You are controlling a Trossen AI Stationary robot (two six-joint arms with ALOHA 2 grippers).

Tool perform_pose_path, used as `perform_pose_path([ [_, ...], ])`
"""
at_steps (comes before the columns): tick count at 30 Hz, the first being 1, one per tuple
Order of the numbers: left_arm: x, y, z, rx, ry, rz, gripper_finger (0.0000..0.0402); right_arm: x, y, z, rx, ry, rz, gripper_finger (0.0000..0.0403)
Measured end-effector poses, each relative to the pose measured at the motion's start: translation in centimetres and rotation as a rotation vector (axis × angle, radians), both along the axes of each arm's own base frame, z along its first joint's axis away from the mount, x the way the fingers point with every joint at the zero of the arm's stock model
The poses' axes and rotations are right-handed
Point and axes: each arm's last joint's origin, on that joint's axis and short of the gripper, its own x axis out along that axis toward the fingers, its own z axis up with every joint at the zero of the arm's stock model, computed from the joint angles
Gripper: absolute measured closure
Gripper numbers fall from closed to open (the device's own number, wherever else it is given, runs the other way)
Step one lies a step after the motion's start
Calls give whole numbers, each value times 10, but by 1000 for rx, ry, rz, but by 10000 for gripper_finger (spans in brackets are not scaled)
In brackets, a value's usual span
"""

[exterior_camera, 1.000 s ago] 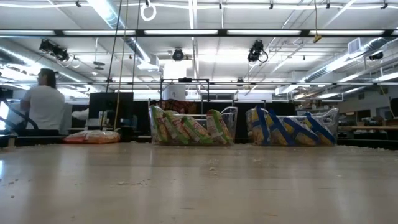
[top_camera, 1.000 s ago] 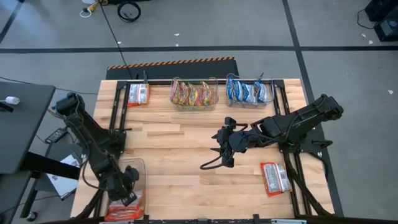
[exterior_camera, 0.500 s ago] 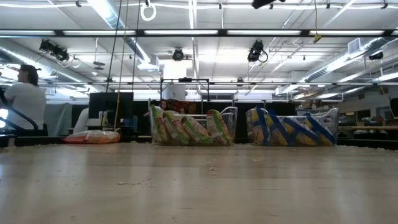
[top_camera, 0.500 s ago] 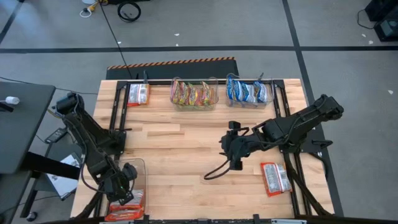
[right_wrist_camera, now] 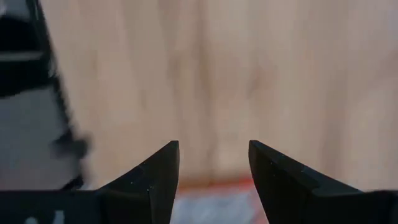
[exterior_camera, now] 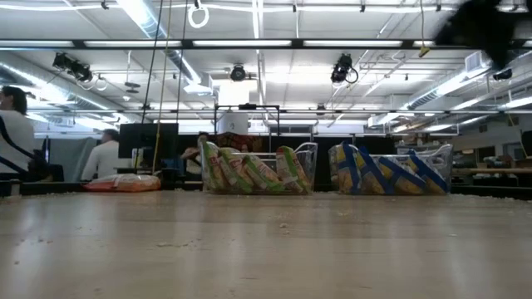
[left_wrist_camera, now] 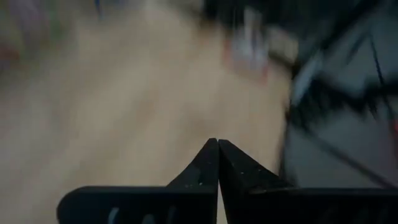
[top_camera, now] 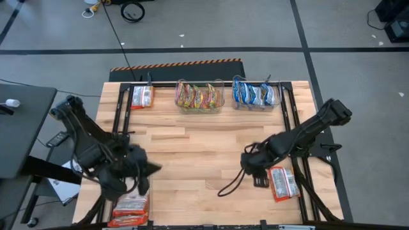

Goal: Sort Maruchan noodles
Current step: Put the orange noodle pack into the bottom transparent bin

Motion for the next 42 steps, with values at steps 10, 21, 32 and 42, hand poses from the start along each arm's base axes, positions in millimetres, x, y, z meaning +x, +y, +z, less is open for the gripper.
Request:
perform_pose_path([
  [10, 25, 16, 37, 490, -285, 274, 392, -61, 28, -61, 32, 463, -43, 204],
  [21, 34, 15, 53, 523, -330, 262, 391, -79, 20, -107, -59, 421, 3, 204],
  [32, 59, 32, 51, 399, -328, 151, 360, -3, 11, -79, -91, -198, 19, 204],
  [42, 111, 23, 10, 330, -180, -246, 295, 14, 7, -15, -149, -216, 118, 204],
])
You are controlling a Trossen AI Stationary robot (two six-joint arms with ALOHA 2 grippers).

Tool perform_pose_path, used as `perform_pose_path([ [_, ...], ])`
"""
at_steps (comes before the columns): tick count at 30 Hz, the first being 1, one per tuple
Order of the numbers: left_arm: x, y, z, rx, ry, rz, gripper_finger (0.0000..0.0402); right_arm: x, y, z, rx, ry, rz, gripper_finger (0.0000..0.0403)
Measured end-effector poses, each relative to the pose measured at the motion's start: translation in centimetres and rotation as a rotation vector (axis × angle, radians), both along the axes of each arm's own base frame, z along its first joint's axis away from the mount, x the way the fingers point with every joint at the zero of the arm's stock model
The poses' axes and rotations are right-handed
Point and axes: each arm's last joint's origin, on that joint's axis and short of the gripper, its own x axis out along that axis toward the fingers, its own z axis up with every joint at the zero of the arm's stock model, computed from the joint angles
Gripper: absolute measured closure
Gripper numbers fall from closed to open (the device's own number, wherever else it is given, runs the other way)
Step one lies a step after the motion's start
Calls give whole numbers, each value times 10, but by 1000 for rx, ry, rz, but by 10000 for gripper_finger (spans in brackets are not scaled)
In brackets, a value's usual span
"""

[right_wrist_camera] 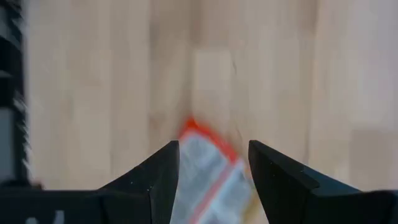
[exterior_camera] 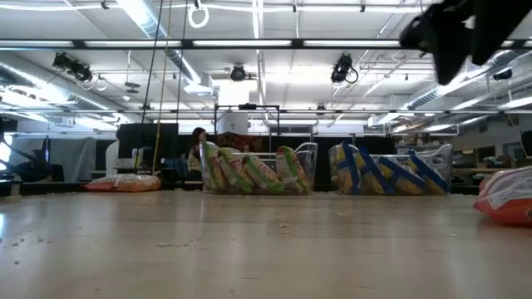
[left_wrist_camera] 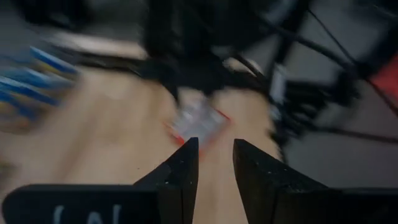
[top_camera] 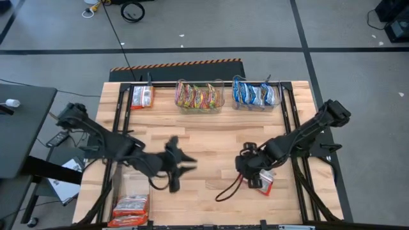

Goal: Sort Maruchan noodles
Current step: Put the orange noodle pack into the bottom transparent bin

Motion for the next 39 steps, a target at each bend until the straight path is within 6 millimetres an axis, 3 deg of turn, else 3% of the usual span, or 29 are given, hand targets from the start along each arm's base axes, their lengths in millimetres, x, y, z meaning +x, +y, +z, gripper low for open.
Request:
perform_pose_path([
  [3, 7, -6, -9, -67, 38, -58, 297, -17, 2, -7, -21, 144, -7, 204],
  [8, 7, -14, -14, -101, 53, -60, 298, -48, 11, -33, -15, 369, -10, 204],
  [13, 2, -19, -12, -100, 51, -79, 299, -71, 14, -67, -21, 457, 1, 204],
  [16, 1, -19, -11, -97, 44, -80, 299, -72, 12, -81, -5, 425, -9, 204],
  [20, 4, -15, -11, -96, 43, -66, 299, -54, 9, -87, 23, 243, -11, 204],
  [24, 5, -12, -11, -103, 42, -54, 299, -27, 2, -83, 44, 20, -25, 204],
  [28, 5, -12, -11, -107, 42, -49, 299, -5, -6, -66, 38, -98, -51, 204],
  [34, 10, -4, -10, -107, 34, -11, 284, 4, -8, -29, 3, -65, -28, 204],
  [39, 17, 0, 0, -133, -73, -5, 252, 10, -7, 8, -86, -98, 64, 204],
])
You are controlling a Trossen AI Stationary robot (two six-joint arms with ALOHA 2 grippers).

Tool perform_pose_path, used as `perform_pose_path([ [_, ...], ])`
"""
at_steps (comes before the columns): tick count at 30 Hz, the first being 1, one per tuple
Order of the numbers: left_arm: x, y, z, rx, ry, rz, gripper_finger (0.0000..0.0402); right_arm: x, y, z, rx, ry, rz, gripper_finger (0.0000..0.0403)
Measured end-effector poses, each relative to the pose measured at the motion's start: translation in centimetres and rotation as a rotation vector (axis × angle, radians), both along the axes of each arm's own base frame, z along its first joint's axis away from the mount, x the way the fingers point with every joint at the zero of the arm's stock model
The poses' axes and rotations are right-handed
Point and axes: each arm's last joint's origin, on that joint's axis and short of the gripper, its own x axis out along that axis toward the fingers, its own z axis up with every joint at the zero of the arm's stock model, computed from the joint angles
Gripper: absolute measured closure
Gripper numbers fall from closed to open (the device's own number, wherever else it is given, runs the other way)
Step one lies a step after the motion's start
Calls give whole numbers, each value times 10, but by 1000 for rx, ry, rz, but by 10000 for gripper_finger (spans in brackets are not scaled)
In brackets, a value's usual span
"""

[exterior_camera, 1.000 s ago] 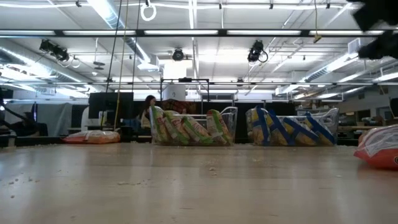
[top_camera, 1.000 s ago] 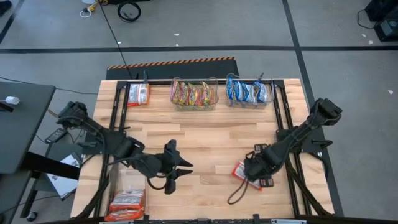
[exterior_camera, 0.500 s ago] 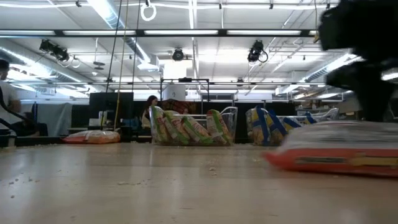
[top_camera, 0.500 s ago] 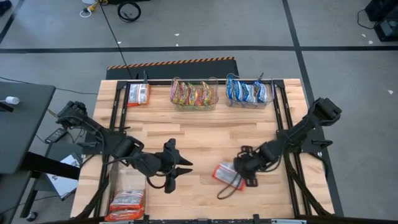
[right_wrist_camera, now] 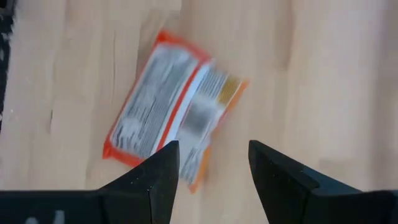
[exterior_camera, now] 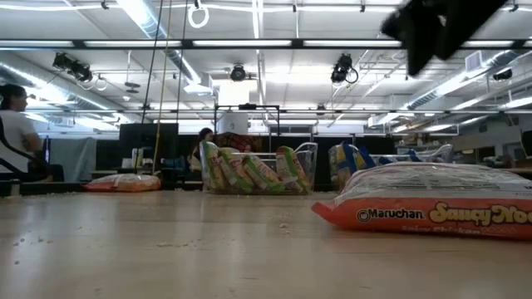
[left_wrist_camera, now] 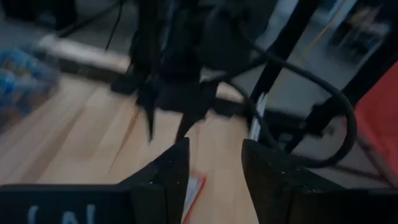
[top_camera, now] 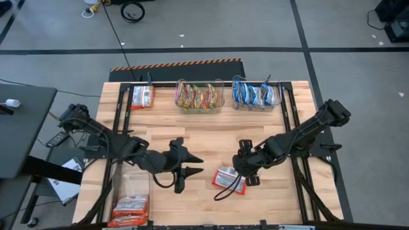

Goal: Sort Maruchan noodles
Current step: Put the orange noodle pack into the bottom transparent bin

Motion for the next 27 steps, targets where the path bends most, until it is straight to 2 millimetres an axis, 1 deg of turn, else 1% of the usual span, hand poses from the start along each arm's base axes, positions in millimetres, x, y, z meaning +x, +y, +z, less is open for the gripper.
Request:
perform_pose_path([
  [2, 2, -1, 7, 10, -73, -14, 238, 5, -1, 15, -43, -58, 34, 204],
  [5, 3, -2, 17, 55, -165, -31, 221, 10, -2, 30, -90, -113, 69, 201],
  [7, 4, -2, 18, 78, -177, -37, 216, 9, -3, 34, -99, -98, 84, 194],
  [9, 4, -2, 15, 94, -152, -39, 214, 5, -4, 34, -96, -58, 82, 183],
  [11, 7, -2, 9, 96, -115, -30, 214, 1, -4, 30, -97, -14, 62, 168],
  [13, 10, -2, 2, 79, -79, -20, 214, -5, 0, 24, -63, 35, 49, 150],
  [16, 20, -1, -1, 2, -109, 3, 214, -13, 10, 10, 6, 84, 49, 124],
  [18, 28, -5, -2, 31, -102, -32, 214, -22, 17, -1, -3, 127, 44, 111],
  [20, 38, -10, -5, 119, -62, -56, 214, -32, 22, -12, -26, 171, 60, 103],
  [23, 59, -9, -18, 207, 15, -63, 214, -50, 28, -22, -81, 259, 78, 101],
  [25, 73, -3, -31, 228, 70, -55, 214, -59, 32, -27, -99, 296, 97, 105],
  [27, 88, 2, -50, 231, 120, -71, 214, -66, 34, -33, -102, 305, 119, 109],
])
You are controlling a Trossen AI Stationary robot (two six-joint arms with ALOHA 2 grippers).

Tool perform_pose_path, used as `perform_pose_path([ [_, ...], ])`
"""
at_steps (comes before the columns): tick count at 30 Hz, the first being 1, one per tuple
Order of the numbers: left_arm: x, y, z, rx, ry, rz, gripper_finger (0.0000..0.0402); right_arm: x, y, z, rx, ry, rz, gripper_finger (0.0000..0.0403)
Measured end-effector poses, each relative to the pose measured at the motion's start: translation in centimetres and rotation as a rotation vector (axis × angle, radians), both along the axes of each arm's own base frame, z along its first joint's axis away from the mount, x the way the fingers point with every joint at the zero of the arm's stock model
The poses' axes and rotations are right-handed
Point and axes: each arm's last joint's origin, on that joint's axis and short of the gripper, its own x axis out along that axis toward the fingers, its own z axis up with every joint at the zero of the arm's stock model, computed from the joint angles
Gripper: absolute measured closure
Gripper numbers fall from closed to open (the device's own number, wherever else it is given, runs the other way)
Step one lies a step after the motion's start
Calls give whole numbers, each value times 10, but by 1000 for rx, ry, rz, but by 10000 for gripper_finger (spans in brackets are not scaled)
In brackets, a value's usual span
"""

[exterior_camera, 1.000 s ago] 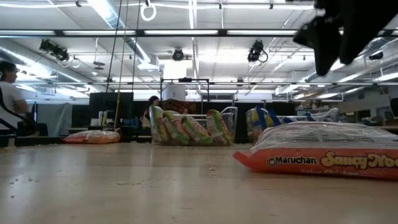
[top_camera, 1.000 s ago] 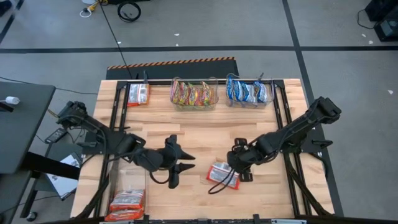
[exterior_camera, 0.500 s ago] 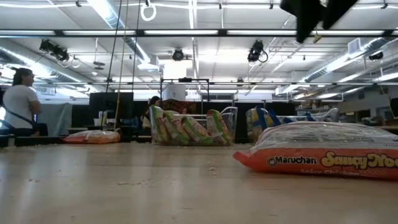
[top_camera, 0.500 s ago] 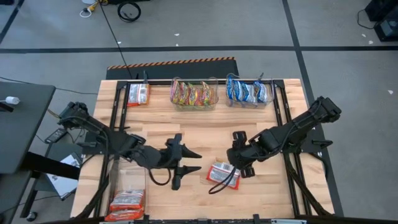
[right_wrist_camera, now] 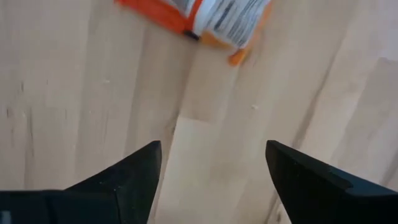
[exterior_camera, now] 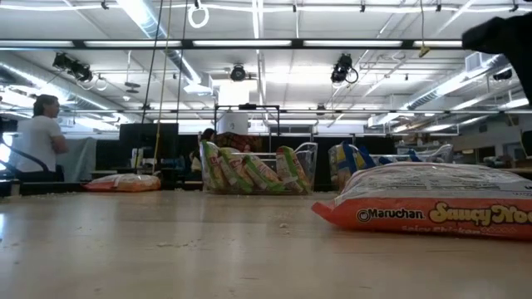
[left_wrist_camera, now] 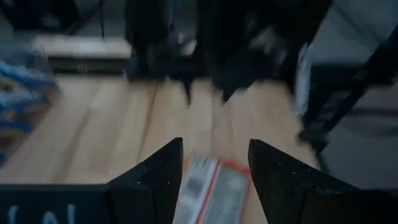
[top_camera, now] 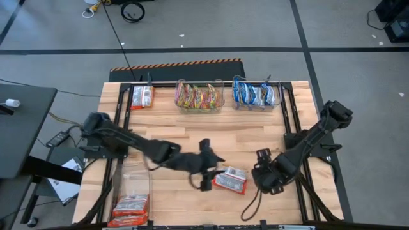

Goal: Sort Maruchan noodles
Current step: Put the orange noodle pack into the bottom transparent bin

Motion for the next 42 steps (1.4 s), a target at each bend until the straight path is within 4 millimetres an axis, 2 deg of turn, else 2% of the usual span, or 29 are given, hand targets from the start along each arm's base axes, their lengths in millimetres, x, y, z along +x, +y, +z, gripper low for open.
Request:
perform_pose_path([
  [2, 13, 2, -22, 20, 63, -43, 214, -2, 4, -8, 24, -34, 25, 112],
  [5, 25, -3, -54, 97, 156, -207, 214, -2, 6, -13, 61, -65, 20, 114],
  [8, 27, -16, -76, 305, 195, -411, 214, -6, 4, -4, 61, -75, 5, 114],
  [10, 28, -22, -87, 404, 208, -475, 214, -10, 0, 6, 39, -92, -3, 114],
  [15, 36, -37, -126, 437, 255, -494, 214, -21, -13, 31, 34, -166, -97, 114],
  [20, 42, -42, -157, 452, 305, -358, 214, -33, -23, 47, 92, -213, -229, 114],
  [27, 46, -41, -168, 527, 307, -294, 214, -39, -25, 53, 84, -267, -273, 115],
  [33, 46, -49, -183, 518, 311, -271, 210, -36, -23, 50, 73, -262, -270, 115],
  [42, 50, -47, -206, 451, 347, -212, 136, -28, -16, 43, 78, -268, -275, 115],
])
